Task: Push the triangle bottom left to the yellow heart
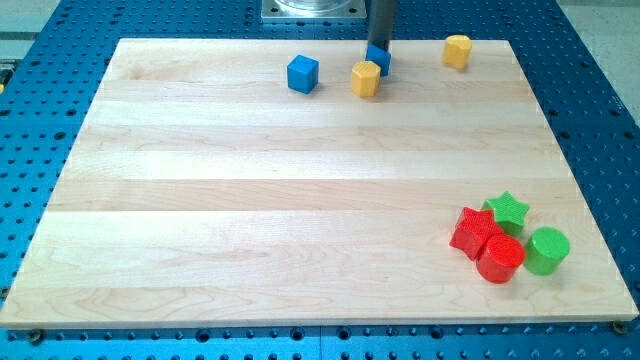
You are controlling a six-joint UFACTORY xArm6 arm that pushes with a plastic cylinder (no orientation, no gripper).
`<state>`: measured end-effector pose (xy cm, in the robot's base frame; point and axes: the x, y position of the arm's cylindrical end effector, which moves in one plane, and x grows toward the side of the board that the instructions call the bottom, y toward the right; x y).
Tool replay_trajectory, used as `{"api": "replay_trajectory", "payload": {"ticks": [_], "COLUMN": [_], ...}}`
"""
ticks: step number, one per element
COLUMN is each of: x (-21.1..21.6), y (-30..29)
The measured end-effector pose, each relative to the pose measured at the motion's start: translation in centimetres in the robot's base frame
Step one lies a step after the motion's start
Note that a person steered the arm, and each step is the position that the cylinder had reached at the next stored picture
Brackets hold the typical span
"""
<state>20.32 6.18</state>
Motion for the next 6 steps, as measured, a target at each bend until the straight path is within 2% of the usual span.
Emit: {"api": "replay_trajectory", "payload": {"ticks": [1,2,3,4,5,6], "x": [1.4,3.3,3.3,5.0,8.3,7.0], "y": [-4.6,1.4,4.6,-0.2,4.3,8.6]}}
